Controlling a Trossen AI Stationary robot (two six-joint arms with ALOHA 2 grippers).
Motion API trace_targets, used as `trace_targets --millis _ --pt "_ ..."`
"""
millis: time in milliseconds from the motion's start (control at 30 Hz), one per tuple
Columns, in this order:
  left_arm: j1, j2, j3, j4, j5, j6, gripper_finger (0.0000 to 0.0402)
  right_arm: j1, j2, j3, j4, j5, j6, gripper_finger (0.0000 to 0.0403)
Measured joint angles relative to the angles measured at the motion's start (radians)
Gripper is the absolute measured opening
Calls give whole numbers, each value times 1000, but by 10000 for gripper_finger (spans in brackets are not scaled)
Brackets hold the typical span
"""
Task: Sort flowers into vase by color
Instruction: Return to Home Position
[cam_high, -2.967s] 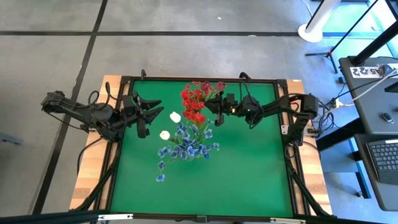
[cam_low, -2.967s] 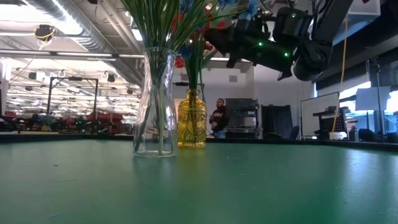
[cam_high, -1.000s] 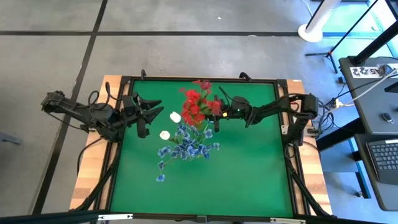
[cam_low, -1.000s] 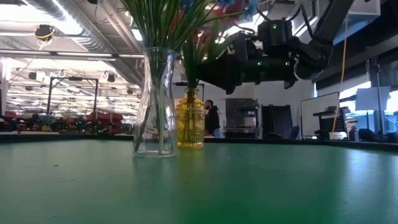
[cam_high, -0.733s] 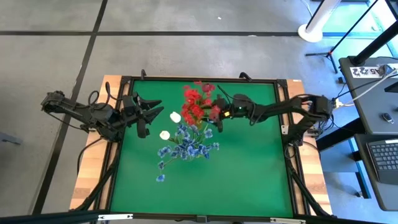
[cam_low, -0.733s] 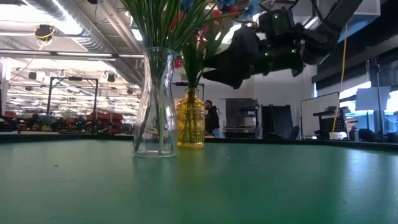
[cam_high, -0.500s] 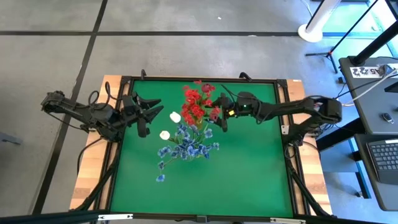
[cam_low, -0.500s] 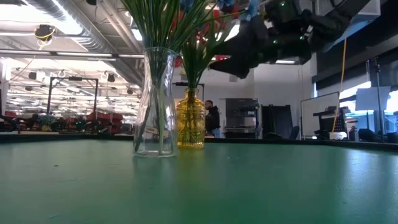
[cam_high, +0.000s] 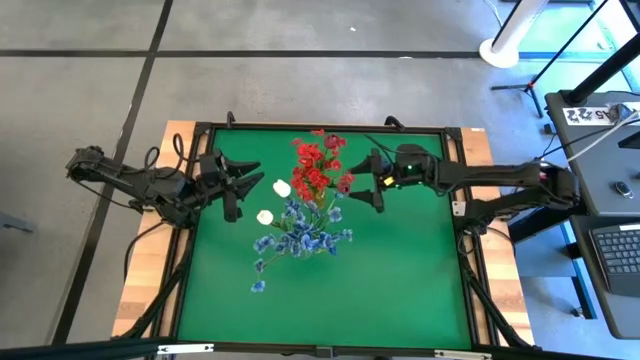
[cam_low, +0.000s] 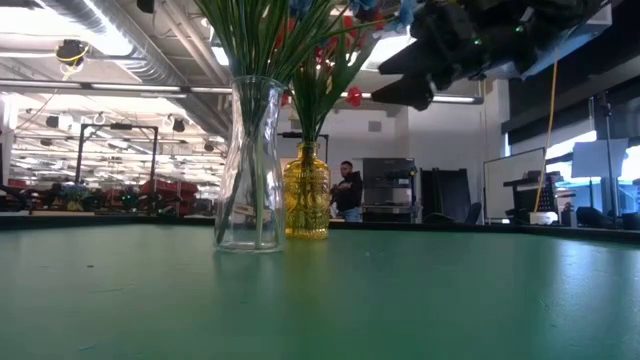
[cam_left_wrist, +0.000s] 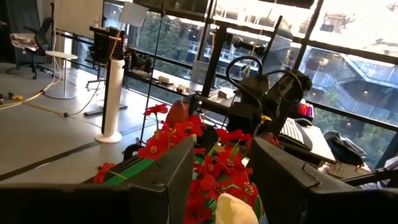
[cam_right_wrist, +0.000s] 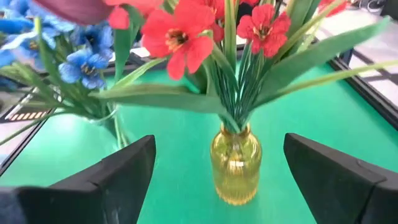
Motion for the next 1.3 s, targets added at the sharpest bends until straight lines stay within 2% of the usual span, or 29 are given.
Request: trace_targets --millis 100,233,433,567,667,767,933,1033,1133,1300 --pt "0 0 0 -1 0 1 155 0 -45 0 -66 3 -7 354" --pt "0 -6 0 -16 0 8 155 0 -101 0 -165 61 -12 354" --pt "-1 -62 0 -77 2 6 155 0 -171 0 -262 81 -13 354" --pt "-12 -94 1 -135 29 -2 155 1 -226 -28 -259 81 -4 353" --pt "-28 -107 -18 -174 31 -34 155 1 -283 -99 -157 78 27 344" --pt "-31 -115 -93 -134 32 -50 155 1 -345 -198 -20 71 69 323" --pt "-31 -114 -273 111 56 -42 153 1 -427 -328 164 44 111 277" --pt "-31 -125 -342 171 93 -43 138 1 -501 -347 102 2 124 243" --pt "-41 -172 -359 181 107 -32 113 1 -634 -349 -2 10 123 204" --pt "-53 -292 -361 182 103 103 58 1 -855 -348 -147 45 89 133"
